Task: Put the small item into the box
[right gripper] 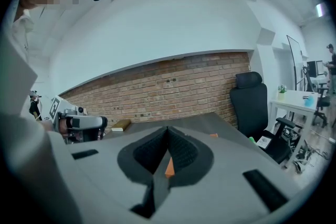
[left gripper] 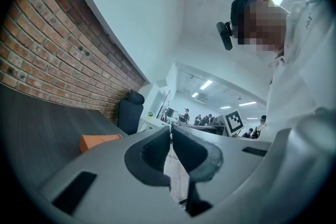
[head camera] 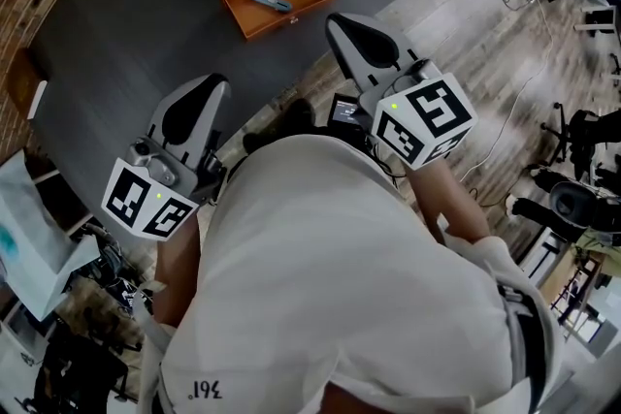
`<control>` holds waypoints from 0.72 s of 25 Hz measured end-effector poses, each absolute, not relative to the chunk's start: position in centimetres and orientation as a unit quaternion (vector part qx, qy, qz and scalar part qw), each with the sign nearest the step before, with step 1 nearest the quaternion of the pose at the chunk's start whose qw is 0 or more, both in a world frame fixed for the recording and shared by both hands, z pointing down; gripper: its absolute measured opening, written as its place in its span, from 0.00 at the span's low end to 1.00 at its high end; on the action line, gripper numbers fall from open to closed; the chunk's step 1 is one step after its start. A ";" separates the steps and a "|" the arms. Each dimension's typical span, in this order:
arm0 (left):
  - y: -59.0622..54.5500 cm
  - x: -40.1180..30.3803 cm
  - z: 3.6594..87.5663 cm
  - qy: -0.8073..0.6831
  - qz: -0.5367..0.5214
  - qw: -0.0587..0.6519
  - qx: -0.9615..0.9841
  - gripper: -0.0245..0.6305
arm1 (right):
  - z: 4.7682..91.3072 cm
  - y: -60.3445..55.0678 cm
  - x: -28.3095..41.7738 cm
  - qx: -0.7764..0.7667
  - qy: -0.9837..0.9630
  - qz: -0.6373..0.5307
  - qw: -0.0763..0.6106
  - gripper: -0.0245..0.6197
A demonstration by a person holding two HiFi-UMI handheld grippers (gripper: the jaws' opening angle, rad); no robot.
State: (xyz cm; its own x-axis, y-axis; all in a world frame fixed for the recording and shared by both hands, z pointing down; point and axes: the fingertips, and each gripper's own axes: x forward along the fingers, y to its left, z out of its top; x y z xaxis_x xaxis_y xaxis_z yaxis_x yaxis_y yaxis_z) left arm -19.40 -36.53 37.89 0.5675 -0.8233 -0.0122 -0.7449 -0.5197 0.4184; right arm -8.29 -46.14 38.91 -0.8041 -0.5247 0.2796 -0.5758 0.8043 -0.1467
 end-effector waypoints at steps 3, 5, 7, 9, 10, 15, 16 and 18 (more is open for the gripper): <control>-36.7 -19.5 37.8 -0.452 -0.106 0.187 0.866 0.07 | 38.9 -46.8 -8.1 0.300 -0.941 0.112 0.112 0.06; -36.8 -19.6 38.0 -0.452 -0.107 0.189 0.865 0.07 | 39.0 -47.1 -8.1 0.303 -0.939 0.112 0.115 0.06; -37.0 -19.7 38.1 -0.452 -0.107 0.191 0.865 0.07 | 39.1 -47.3 -8.0 0.305 -0.938 0.115 0.116 0.06; -37.1 -19.6 38.0 -0.452 -0.108 0.192 0.865 0.07 | 39.2 -47.4 -7.8 0.307 -0.937 0.116 0.118 0.06; -37.1 -19.6 38.0 -0.451 -0.108 0.192 0.865 0.07 | 39.1 -47.5 -7.7 0.308 -0.937 0.115 0.119 0.06; -37.3 -19.4 37.9 -0.448 -0.110 0.192 0.866 0.07 | 38.8 -48.0 -7.3 0.316 -0.935 0.108 0.119 0.06; -37.4 -19.3 38.0 -0.448 -0.110 0.192 0.866 0.07 | 38.8 -48.2 -7.1 0.317 -0.935 0.108 0.120 0.06; -37.4 -19.2 37.9 -0.447 -0.110 0.193 0.867 0.07 | 38.7 -48.4 -6.8 0.320 -0.934 0.107 0.120 0.06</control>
State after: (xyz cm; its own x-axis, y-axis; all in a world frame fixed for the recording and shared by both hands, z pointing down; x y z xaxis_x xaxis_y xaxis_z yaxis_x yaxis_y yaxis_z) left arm -19.17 -37.43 37.93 0.5767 -0.8167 -0.0185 -0.7316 -0.5265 0.4331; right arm -6.85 -48.41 38.66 -0.7662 -0.5726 0.2916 -0.6237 0.7720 -0.1227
